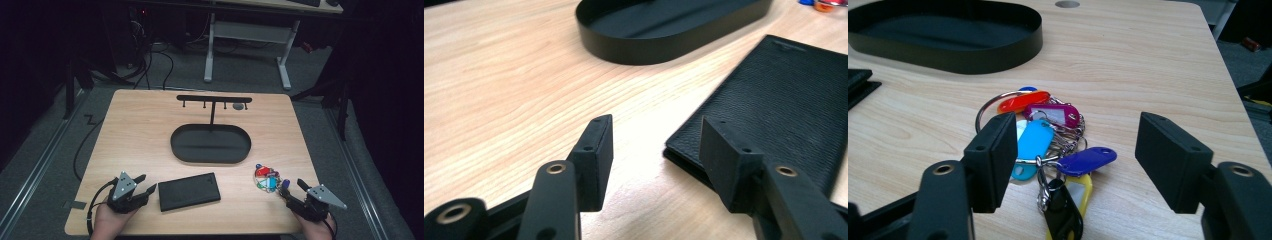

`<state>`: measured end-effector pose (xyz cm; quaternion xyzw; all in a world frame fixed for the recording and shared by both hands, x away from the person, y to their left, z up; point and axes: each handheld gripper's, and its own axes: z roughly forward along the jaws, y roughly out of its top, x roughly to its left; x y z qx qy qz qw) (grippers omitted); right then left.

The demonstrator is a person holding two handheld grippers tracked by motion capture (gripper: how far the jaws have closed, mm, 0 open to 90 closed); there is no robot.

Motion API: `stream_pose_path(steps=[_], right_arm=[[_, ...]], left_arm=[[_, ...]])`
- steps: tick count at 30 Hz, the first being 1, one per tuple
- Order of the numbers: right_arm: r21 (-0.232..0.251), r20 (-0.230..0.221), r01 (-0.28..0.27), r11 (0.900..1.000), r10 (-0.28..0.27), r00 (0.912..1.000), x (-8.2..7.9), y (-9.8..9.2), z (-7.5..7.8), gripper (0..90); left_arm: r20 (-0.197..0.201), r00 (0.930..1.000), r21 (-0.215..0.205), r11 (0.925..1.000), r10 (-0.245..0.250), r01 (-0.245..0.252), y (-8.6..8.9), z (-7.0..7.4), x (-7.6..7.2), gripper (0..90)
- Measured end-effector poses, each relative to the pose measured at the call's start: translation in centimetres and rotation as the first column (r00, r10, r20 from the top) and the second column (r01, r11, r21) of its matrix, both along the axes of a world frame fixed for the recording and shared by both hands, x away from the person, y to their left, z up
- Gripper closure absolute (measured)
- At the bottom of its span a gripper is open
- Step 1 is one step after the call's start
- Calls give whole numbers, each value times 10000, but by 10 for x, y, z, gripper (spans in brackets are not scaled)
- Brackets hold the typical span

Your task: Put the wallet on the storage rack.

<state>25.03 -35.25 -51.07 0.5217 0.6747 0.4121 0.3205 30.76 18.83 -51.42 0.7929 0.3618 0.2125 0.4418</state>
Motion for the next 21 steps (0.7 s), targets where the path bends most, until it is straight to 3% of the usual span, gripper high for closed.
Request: stream_pose_path(steps=[2, 5, 8, 16, 19, 21], right_arm=[[48, 62, -10, 10000, 10, 10000, 0, 1, -1, 319], [-98, 33, 44, 9999, -43, 10000, -3, 2, 0, 294], [-71, 33, 81, 9999, -81, 10000, -5, 1, 2, 285], [130, 228, 189, 9997, -192, 9996, -3, -2, 3, 294], [138, 309, 54, 9999, -58, 9995, -2, 1, 3, 297], [9, 345, -49, 10000, 49, 9994, -1, 4, 4, 299]], left_arm=[[15, 10000, 49, 10000, -70, 70, -1, -1, 0, 453], [293, 9992, 460, 9986, -279, 266, -6, -4, 0, 415], [263, 9992, 580, 9979, -290, 275, -8, -6, 1, 417], [265, 9996, 553, 9985, -61, 46, -4, -6, -1, 419], [192, 9997, 555, 9983, 137, -147, -2, -6, -1, 460], [83, 9996, 732, 9970, 261, -266, -1, -6, -3, 584]])
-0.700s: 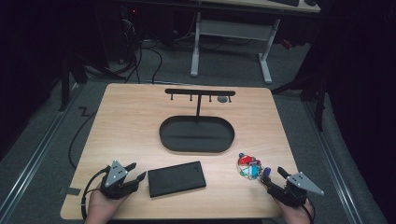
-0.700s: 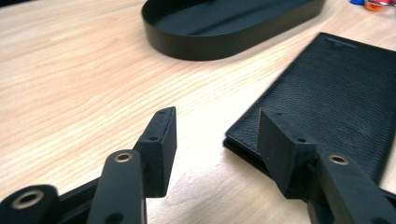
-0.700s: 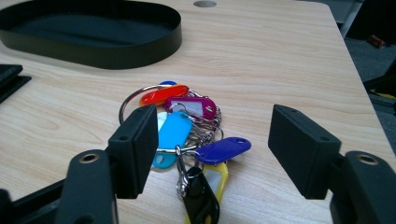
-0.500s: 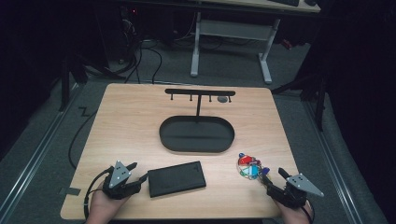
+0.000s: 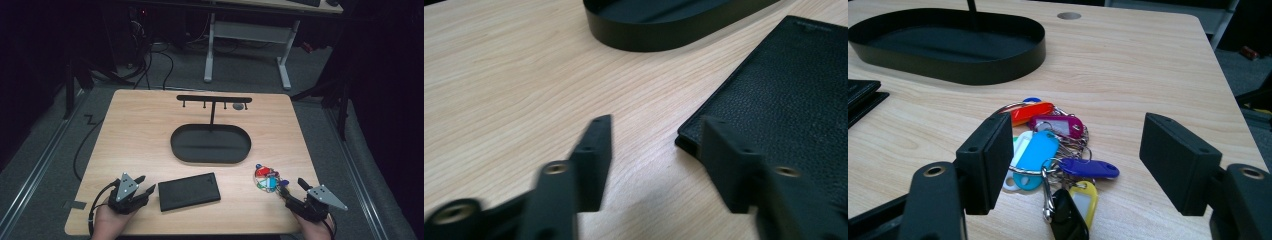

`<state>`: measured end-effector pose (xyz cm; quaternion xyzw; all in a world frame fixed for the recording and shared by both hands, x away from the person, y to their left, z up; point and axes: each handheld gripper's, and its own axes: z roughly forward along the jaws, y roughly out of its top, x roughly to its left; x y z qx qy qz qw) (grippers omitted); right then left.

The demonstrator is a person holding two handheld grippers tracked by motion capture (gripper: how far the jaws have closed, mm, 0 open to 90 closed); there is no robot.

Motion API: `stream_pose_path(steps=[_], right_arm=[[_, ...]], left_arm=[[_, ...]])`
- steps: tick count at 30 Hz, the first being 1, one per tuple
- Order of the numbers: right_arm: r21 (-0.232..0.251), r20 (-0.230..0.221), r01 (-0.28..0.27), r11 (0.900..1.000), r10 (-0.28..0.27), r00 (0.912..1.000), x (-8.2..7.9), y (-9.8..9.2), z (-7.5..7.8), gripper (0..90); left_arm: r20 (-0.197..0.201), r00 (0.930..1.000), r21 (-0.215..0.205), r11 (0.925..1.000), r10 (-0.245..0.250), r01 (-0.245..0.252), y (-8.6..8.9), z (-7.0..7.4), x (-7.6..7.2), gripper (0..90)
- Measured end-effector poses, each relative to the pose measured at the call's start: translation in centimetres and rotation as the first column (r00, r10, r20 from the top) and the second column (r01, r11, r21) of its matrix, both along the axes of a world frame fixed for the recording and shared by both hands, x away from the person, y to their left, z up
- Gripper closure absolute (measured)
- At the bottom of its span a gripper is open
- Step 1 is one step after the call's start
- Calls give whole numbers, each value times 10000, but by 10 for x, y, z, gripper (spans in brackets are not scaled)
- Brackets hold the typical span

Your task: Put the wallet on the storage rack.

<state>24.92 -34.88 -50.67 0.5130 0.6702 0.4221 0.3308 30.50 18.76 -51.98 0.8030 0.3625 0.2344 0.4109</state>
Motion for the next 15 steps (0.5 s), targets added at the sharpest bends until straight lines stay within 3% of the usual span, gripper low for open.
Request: stream_pose_path(steps=[3, 6, 8, 15], right_arm=[[8, 7, -52, 10000, 52, 10000, 0, 1, 1, 302], [180, -33, -161, 9997, 162, 9999, 1, 2, 2, 310], [169, -34, -148, 9997, 148, 9999, 0, 1, 2, 313], [189, -35, -154, 9997, 154, 9999, -1, -1, 3, 317]], left_arm=[[-158, 9999, 206, 9998, 47, -44, 0, 0, -1, 714], [-674, 9975, 298, 9993, -200, 220, 1, -1, -2, 815], [-955, 9950, 585, 9976, -307, 364, -3, -4, -8, 836], [-949, 9933, 955, 9926, -655, 745, -14, -5, -22, 842]])
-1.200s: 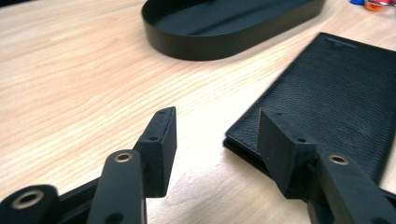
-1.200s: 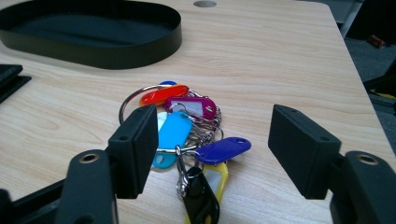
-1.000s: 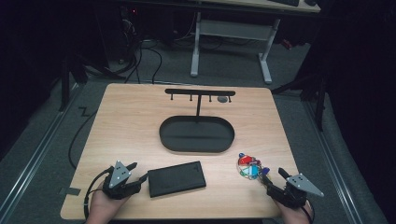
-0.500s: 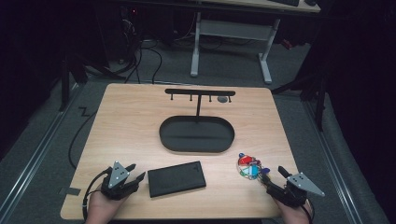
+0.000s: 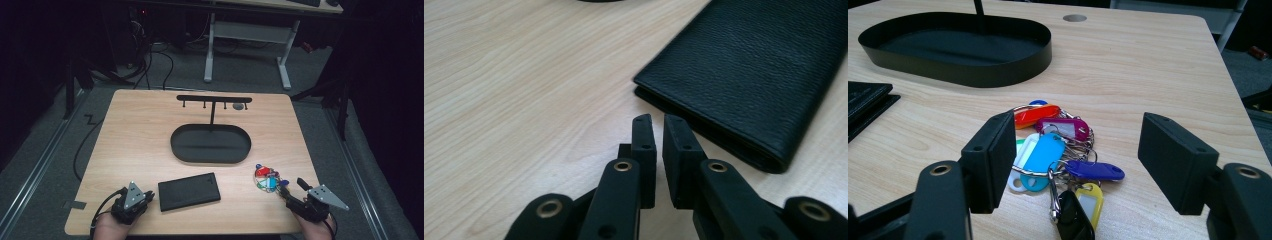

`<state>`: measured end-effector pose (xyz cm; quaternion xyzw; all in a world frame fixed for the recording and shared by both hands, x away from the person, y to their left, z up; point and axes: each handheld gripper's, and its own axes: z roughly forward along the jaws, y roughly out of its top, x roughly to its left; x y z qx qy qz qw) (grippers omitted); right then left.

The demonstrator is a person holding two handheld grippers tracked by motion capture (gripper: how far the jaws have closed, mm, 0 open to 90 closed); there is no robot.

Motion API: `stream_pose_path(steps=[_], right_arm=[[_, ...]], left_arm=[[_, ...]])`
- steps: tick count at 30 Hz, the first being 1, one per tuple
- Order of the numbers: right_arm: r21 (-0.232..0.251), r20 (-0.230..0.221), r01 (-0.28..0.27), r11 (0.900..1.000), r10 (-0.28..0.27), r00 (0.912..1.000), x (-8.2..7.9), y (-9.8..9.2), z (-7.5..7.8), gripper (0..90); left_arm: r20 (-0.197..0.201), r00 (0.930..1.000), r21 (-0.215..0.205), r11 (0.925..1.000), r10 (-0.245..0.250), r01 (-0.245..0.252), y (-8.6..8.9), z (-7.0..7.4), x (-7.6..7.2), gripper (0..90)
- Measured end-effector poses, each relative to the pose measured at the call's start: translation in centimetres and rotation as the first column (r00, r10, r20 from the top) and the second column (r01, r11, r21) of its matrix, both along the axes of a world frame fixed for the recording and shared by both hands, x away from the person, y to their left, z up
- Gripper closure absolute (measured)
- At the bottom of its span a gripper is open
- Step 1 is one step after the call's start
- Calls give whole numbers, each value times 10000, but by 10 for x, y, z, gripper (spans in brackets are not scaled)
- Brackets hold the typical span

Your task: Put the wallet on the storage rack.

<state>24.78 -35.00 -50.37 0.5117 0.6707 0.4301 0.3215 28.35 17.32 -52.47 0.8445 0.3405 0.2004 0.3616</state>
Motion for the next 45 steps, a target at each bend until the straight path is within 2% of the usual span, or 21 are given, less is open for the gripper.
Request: stream_pose_path(steps=[3, 6, 8, 20, 27, 40, 41, 42, 43, 45], right_arm=[[53, -15, -18, 10000, 18, 10000, 1, -1, 0, 318], [45, -20, 19, 10000, -19, 10000, 0, 0, 0, 319], [5, -40, 1, 10000, -1, 10000, 1, 0, -1, 320], [-10, -180, -47, 10000, 47, 9998, 2, 0, -3, 324], [-24, -249, -56, 10000, 56, 9997, 2, 1, -3, 325], [-47, -348, -121, 9999, 119, 9993, 4, 3, -5, 327], [-63, -370, -137, 9999, 134, 9992, 5, 3, -5, 328], [-54, -379, -125, 9999, 122, 9992, 5, 3, -5, 328], [-41, -380, -137, 9999, 136, 9992, 5, 3, -5, 328], [-50, -384, -151, 9999, 149, 9992, 5, 4, -6, 329]], left_arm=[[-34, 9998, 137, 9997, -216, 216, -2, -2, -1, 838], [-254, 9982, 155, 9984, -548, 552, -6, -5, -1, 818], [-187, 9978, 260, 9977, -629, 633, -8, -5, -3, 819], [-210, 9919, 244, 9917, -1255, 1260, -15, -5, -16, 794], [-140, 9808, 373, 9801, -1946, 1950, -28, -4, -27, 774], [-143, 9648, 195, 9647, -2624, 2627, -45, -5, -32, 758], [-133, 9610, 164, 9609, -2762, 2764, -48, -5, -32, 757], [-133, 9610, 164, 9609, -2762, 2764, -48, -5, -32, 755], [-123, 9547, 322, 9542, -2972, 2974, -50, -4, -33, 753], [-88, 9530, 369, 9523, -3028, 3029, -50, -3, -33, 738]])
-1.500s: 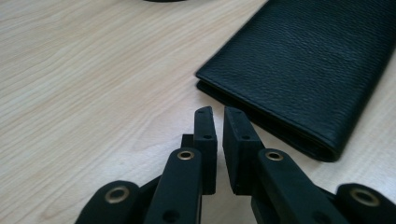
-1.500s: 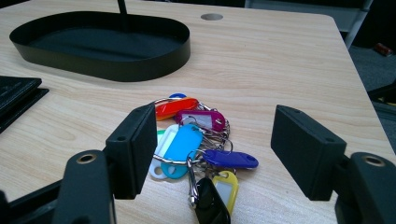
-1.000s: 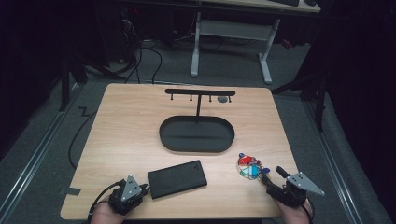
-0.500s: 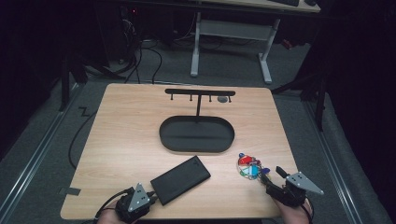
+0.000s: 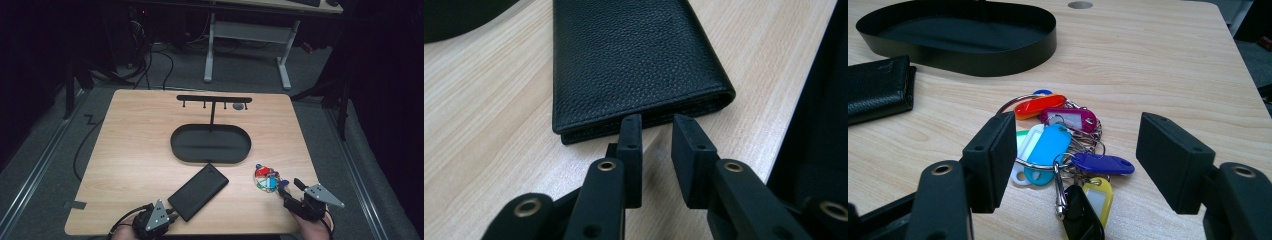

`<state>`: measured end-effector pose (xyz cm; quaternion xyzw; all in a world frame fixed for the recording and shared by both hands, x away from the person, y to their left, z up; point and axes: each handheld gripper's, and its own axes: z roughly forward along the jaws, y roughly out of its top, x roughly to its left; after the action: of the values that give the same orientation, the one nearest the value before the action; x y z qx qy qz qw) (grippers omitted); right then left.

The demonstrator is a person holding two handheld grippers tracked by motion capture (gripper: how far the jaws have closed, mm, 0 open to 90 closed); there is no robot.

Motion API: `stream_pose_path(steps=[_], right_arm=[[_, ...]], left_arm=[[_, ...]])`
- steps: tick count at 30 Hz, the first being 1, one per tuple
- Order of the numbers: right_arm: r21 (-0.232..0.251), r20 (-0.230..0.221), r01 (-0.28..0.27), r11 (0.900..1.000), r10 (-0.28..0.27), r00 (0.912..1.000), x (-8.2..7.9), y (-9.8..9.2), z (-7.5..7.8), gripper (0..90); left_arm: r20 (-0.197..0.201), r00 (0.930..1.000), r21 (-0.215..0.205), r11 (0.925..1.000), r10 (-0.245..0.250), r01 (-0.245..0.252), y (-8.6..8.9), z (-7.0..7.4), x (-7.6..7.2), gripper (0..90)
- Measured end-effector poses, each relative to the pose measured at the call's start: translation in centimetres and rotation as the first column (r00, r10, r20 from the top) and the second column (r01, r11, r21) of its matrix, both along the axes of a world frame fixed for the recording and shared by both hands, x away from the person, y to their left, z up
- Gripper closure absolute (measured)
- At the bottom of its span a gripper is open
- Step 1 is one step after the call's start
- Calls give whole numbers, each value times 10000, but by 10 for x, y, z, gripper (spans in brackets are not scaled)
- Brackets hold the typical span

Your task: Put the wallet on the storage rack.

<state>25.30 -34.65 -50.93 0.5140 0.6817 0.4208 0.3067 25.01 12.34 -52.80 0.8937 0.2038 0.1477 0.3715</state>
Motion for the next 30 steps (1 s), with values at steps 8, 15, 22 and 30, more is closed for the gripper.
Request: stream_pose_path(steps=[8, 15, 22, 30], right_arm=[[48, -38, 79, 10000, -79, 10000, 0, -2, 0, 331], [60, -38, 70, 10000, -70, 10000, 0, -2, 0, 331], [85, 19, 126, 9999, -126, 9999, -1, -3, 1, 331], [84, -67, 131, 9999, -131, 9999, -1, -4, -1, 332]], left_arm=[[199, 9964, -752, 9939, 828, -811, 22, 12, 3, 667], [312, 9975, -812, 9948, 641, -614, 15, 17, 6, 524], [178, 9989, -1525, 9875, 429, -397, -22, 43, 26, 477], [110, 9998, -998, 9948, -172, 182, -48, 15, 13, 438]])
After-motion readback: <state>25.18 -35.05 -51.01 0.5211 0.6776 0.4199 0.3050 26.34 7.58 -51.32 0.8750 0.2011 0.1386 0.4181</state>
